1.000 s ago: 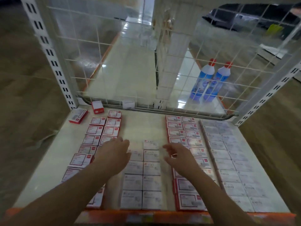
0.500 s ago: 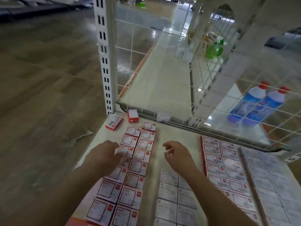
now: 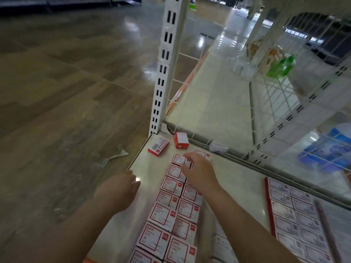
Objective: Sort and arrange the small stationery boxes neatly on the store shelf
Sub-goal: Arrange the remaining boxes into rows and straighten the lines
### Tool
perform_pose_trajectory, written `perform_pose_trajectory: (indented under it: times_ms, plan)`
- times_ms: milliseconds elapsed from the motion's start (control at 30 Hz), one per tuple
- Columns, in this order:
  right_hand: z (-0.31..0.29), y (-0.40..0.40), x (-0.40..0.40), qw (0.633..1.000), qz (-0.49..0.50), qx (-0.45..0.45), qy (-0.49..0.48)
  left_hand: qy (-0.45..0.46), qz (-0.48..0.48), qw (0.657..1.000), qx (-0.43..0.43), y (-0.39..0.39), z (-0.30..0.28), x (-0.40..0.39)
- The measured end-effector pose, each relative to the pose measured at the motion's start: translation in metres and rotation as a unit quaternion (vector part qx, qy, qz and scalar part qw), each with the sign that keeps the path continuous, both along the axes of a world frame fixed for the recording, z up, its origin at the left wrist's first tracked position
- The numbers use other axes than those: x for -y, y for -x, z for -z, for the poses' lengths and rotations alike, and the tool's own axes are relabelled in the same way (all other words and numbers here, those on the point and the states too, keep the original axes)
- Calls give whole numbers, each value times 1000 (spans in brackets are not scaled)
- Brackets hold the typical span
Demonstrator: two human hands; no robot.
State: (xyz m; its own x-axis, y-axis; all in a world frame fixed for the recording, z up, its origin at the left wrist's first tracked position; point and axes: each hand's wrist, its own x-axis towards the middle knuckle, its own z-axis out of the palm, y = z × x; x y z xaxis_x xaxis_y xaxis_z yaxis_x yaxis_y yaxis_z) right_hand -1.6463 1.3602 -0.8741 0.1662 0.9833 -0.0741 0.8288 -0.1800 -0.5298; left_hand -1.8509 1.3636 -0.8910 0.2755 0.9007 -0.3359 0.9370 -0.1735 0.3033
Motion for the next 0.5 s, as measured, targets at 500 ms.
perform_pose_trajectory:
  times_ms: [500]
  plan:
    - [2,43,-64,996,-50,-11,78,15,-25,999,18,0,-1,-10]
